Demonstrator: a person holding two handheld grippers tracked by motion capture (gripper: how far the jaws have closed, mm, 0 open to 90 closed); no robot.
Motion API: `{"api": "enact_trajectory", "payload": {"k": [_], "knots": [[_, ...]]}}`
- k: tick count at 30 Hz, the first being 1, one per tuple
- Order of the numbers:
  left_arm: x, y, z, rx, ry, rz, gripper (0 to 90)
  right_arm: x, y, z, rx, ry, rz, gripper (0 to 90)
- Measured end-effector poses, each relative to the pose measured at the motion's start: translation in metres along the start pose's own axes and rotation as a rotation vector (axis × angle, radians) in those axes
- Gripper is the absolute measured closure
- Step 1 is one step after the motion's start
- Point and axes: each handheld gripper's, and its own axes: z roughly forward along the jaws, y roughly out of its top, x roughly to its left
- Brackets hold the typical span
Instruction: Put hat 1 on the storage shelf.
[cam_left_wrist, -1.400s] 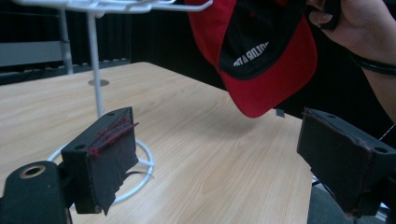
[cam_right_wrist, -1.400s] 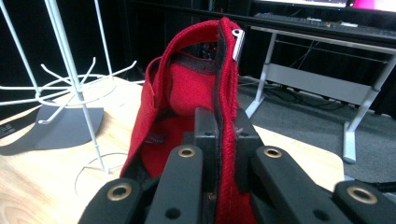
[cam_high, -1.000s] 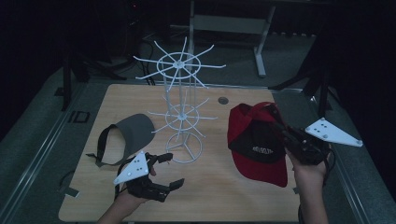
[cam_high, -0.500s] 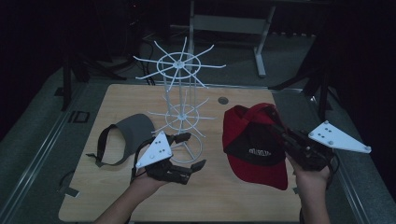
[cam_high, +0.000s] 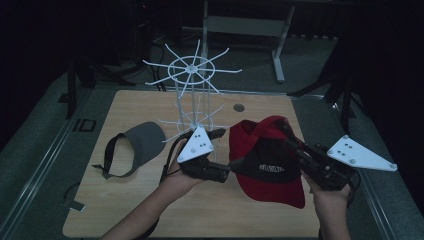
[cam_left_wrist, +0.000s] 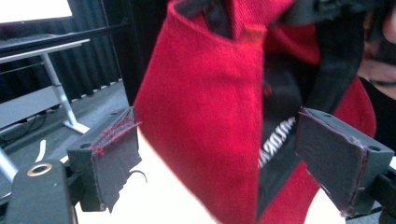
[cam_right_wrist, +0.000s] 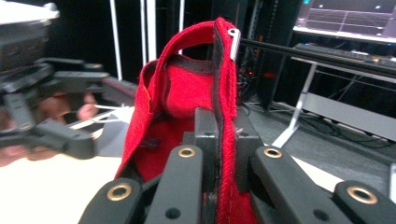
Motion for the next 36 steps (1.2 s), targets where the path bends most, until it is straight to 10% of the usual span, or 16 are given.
{"api": "enact_trajectory", "payload": {"k": [20, 36], "knots": [[-0.007, 0.018, 0.025, 0.023, 0.051, 0.020, 15.6, 0.011, 0.003, -0.007, -0.018, 0.069, -0.010, 85.0], [-0.022, 0.030, 0.029, 0.001, 0.094, 0.082, 81.7, 0.016, -0.002, -0.007, -0.013, 0.082, -0.002, 85.0]]}}
